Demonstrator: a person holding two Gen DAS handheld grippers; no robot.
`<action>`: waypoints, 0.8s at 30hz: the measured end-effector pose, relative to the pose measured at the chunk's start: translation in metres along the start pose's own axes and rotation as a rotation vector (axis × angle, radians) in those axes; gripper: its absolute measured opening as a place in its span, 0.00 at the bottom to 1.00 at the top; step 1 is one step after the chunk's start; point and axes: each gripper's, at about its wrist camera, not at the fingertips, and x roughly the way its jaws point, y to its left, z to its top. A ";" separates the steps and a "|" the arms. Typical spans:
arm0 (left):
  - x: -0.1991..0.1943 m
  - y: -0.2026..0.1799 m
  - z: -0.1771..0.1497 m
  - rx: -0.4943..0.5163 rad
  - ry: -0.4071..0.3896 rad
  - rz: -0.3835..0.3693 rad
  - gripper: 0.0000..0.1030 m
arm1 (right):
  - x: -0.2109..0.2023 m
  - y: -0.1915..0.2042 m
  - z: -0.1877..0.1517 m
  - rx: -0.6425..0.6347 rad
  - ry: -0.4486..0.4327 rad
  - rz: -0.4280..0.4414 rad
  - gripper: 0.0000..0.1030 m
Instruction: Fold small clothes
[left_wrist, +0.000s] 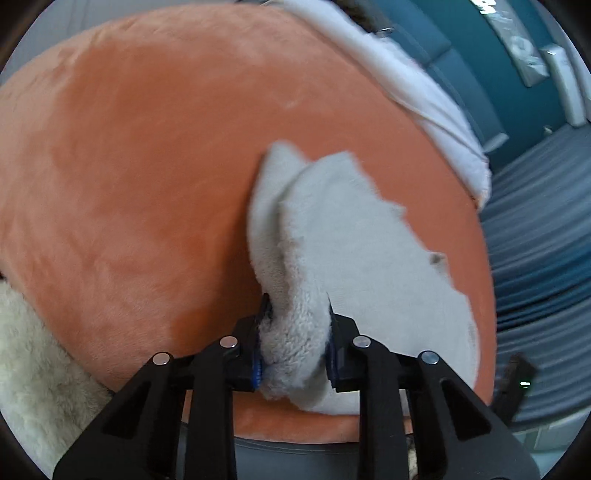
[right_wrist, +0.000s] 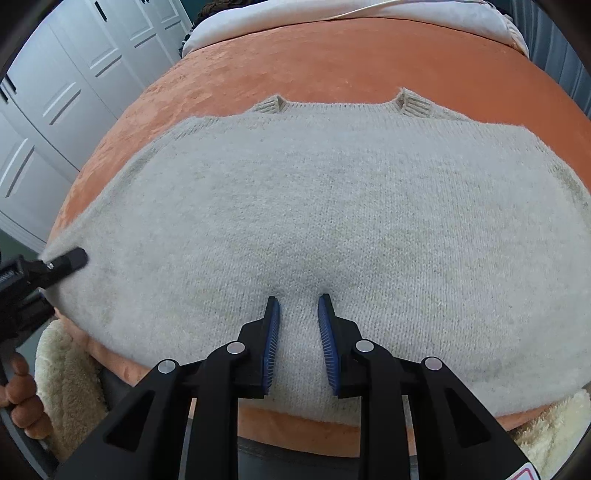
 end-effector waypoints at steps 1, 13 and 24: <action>-0.008 -0.018 0.003 0.041 -0.021 -0.012 0.22 | -0.001 -0.003 -0.001 0.010 -0.008 0.014 0.23; 0.006 -0.252 -0.063 0.510 0.029 -0.231 0.20 | -0.105 -0.106 -0.037 0.272 -0.245 0.100 0.30; 0.085 -0.251 -0.136 0.580 0.139 -0.082 0.76 | -0.151 -0.182 -0.074 0.380 -0.289 0.085 0.56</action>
